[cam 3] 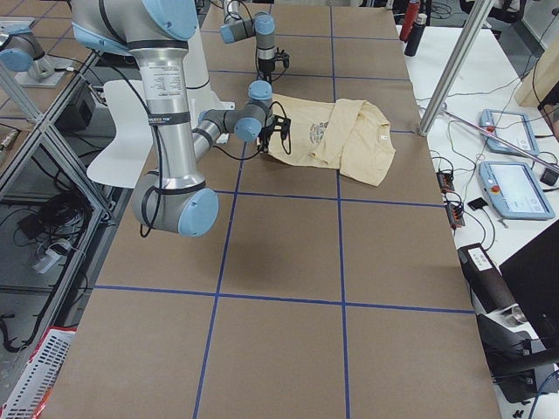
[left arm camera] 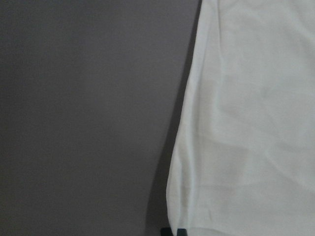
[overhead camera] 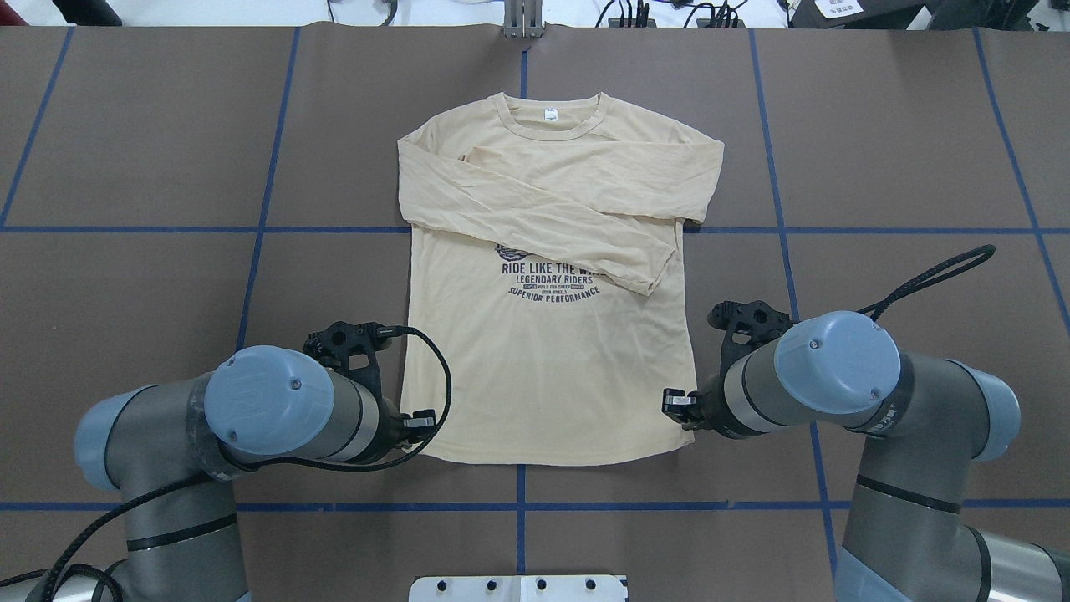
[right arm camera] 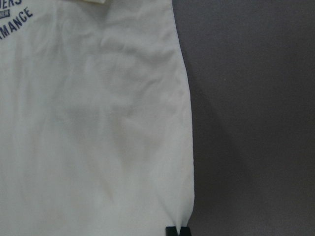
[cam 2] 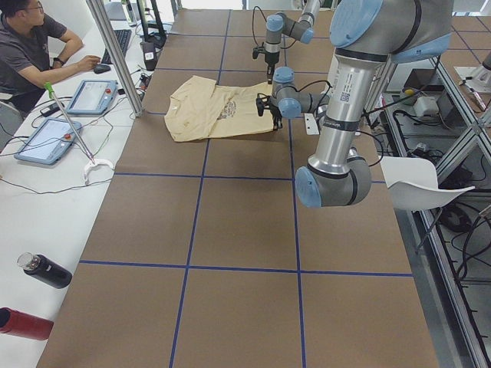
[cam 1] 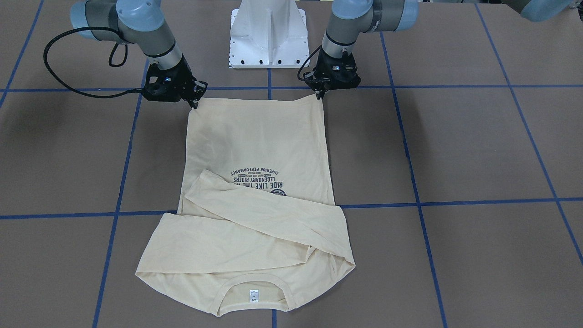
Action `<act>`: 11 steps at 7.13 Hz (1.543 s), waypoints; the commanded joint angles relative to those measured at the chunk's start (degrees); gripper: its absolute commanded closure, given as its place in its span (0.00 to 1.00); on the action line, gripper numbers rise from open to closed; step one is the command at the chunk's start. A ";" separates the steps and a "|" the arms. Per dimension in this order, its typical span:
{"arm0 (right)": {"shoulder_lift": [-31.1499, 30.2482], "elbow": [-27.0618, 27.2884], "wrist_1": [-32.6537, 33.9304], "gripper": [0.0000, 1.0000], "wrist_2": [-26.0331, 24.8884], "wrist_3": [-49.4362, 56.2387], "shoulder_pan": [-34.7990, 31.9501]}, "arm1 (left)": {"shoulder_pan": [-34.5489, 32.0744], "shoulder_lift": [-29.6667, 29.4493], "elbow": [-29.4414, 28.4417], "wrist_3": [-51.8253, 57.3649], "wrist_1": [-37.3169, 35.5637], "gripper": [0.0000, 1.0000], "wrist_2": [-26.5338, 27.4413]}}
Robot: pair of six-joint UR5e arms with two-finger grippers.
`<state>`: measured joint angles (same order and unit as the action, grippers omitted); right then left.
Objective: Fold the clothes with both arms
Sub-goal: 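Grasp the hem corners with both grippers, then lift the hem with both grippers and carry it toward the collar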
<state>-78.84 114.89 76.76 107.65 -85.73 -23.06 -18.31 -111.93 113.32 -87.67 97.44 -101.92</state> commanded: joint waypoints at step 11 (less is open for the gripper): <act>-5.80 9.02 0.50 1.00 11.61 -5.56 5.20 | 6.78 5.74 10.41 -0.05 0.47 1.00 -2.14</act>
<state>-84.32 122.83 77.25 117.91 -88.52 -20.36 -13.59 -108.81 121.09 -87.71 97.91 -104.09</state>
